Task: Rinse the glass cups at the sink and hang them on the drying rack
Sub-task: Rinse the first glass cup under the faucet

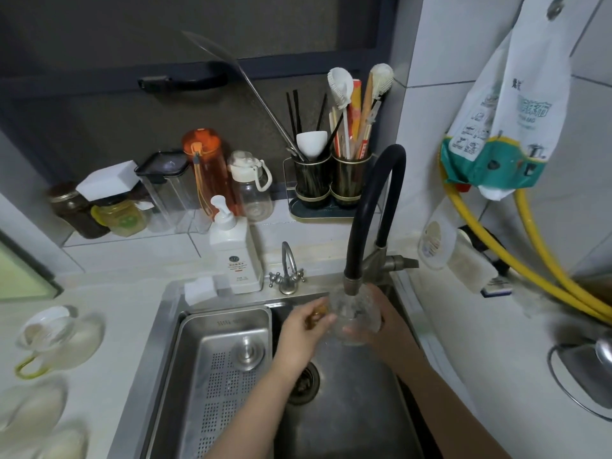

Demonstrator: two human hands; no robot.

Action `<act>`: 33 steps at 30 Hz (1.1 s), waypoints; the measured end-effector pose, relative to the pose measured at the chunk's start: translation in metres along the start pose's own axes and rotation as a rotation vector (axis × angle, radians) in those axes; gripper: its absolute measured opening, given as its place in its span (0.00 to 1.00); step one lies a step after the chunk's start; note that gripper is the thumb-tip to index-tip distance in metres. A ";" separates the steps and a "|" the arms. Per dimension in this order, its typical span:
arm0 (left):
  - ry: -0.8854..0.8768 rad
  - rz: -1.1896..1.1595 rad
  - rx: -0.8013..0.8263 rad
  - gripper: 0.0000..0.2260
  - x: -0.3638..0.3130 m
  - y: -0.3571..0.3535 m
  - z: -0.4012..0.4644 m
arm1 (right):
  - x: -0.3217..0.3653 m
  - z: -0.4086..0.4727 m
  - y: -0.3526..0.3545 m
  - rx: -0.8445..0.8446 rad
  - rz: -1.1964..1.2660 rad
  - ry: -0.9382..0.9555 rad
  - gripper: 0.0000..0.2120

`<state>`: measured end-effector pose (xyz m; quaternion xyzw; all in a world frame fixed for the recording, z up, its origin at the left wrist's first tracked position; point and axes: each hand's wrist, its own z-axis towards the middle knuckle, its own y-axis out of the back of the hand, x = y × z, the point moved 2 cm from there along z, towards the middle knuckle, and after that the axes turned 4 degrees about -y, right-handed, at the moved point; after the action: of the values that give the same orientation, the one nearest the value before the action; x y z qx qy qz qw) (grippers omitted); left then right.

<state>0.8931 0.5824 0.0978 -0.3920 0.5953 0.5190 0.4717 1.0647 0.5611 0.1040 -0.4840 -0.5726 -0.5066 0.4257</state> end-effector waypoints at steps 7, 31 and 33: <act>0.013 -0.022 -0.012 0.14 0.009 0.007 -0.011 | -0.016 -0.002 -0.009 0.072 -0.095 -0.008 0.28; 0.161 0.074 -0.117 0.20 0.013 -0.011 -0.007 | -0.017 -0.013 -0.022 0.057 0.084 -0.257 0.33; 0.216 -0.036 -0.116 0.15 0.011 -0.010 -0.008 | -0.012 -0.017 -0.025 0.102 0.038 -0.186 0.34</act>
<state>0.8988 0.5734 0.0849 -0.4828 0.6047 0.4987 0.3906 1.0419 0.5427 0.0903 -0.5172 -0.6254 -0.4216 0.4044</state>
